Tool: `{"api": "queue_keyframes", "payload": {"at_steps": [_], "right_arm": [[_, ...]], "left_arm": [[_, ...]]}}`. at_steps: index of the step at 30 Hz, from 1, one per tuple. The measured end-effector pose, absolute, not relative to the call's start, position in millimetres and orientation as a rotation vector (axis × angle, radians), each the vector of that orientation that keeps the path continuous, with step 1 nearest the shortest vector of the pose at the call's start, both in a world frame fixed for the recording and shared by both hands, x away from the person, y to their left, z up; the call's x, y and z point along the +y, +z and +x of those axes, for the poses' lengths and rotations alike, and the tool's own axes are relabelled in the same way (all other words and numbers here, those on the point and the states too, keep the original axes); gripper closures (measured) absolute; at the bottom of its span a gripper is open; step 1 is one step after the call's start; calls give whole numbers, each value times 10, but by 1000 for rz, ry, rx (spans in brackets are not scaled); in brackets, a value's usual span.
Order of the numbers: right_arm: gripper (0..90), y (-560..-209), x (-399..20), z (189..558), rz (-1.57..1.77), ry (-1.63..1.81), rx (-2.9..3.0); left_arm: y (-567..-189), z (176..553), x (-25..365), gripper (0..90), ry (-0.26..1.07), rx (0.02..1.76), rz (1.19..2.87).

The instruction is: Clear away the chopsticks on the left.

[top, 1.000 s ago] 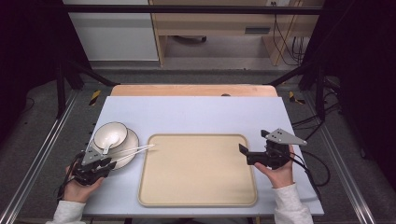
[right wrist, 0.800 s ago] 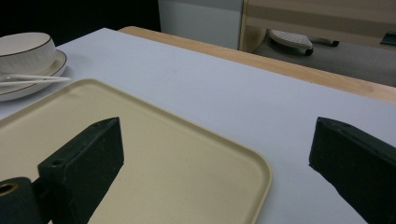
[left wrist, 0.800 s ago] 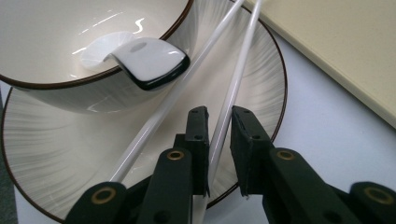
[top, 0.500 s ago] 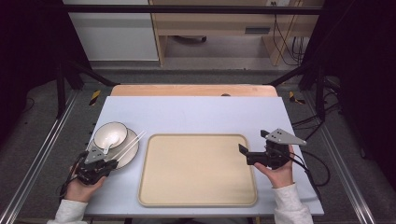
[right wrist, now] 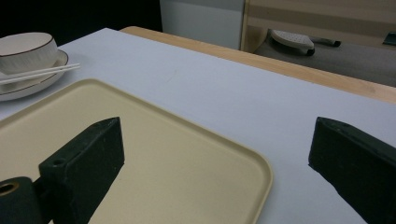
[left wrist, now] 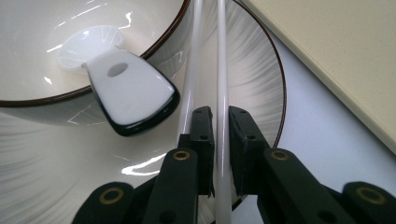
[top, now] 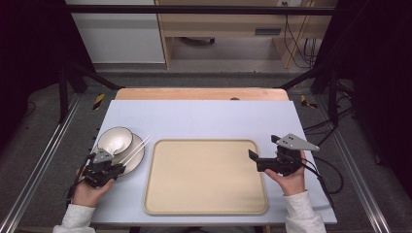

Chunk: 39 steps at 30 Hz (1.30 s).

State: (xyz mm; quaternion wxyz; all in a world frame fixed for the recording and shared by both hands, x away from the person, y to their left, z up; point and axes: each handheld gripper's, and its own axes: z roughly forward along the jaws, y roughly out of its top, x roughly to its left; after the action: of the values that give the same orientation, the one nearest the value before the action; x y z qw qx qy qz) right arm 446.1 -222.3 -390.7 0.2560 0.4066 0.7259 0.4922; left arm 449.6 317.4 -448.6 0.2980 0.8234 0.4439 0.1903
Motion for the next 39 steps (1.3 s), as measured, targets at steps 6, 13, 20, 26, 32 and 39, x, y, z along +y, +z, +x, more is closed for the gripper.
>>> {"api": "queue_keyframes", "payload": {"at_steps": [6, 13, 20, 26, 32, 39], "right_arm": [[37, -3907, -2221, 4461, 1107, 1339, 1971], [37, -3917, -2212, 4471, 1106, 1337, 1977], [37, -3918, -2213, 4473, 1105, 1338, 1979], [37, -3917, -2216, 4466, 1100, 1338, 1984], [37, -3892, -2242, 4457, 1104, 1348, 1966], [37, -3879, -2264, 4449, 1101, 1343, 1962]], "left_arm": [[-4520, 4533, 3124, 831, 492, 1183, 2231], [-4519, 4529, 3111, 838, 491, 1185, 2229], [-4495, 4496, 3093, 842, 504, 1167, 2224], [-4400, 4435, 3080, 842, 535, 1164, 2180], [-4287, 4345, 3056, 842, 571, 1166, 2116], [-4212, 4247, 2939, 842, 593, 1183, 2022]]}}
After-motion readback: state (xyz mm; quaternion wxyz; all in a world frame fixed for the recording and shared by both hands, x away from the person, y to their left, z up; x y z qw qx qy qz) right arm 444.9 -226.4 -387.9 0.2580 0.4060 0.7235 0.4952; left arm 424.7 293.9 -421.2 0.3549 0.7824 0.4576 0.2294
